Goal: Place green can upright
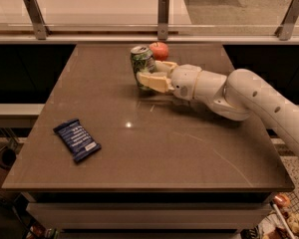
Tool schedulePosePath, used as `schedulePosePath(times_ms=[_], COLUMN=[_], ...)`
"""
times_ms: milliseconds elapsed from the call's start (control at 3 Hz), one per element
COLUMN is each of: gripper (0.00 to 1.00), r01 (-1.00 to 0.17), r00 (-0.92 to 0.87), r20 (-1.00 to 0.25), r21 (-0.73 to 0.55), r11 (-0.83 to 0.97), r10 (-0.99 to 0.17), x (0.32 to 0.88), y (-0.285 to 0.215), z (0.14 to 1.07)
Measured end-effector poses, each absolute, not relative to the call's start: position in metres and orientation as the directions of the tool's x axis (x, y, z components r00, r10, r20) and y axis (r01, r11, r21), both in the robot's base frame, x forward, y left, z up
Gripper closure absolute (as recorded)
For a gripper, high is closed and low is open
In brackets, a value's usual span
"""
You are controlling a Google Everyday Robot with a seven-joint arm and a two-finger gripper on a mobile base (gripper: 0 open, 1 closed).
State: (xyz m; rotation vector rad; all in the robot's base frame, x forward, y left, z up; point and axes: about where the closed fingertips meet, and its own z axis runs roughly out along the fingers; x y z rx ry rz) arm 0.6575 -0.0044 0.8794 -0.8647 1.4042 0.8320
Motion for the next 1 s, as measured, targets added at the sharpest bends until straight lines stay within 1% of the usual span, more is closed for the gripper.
schedulePosePath(times_ms=[333,667,1000], gripper=[0.13,0.00,0.00], r01=[-0.888,-0.890,-0.890], r00=[0.007,0.007,0.007], r20=[-1.000,-1.000,-1.000], r21=[-0.015,-0.015,-0.015], r11=[0.459,0.455,0.455], r10=[-0.019,-0.019,-0.019], x=[0.6570,0.6565,0.6564], y=[-0.0018,0.0011,0.0012], z=[0.8799,0.8804,0.8804])
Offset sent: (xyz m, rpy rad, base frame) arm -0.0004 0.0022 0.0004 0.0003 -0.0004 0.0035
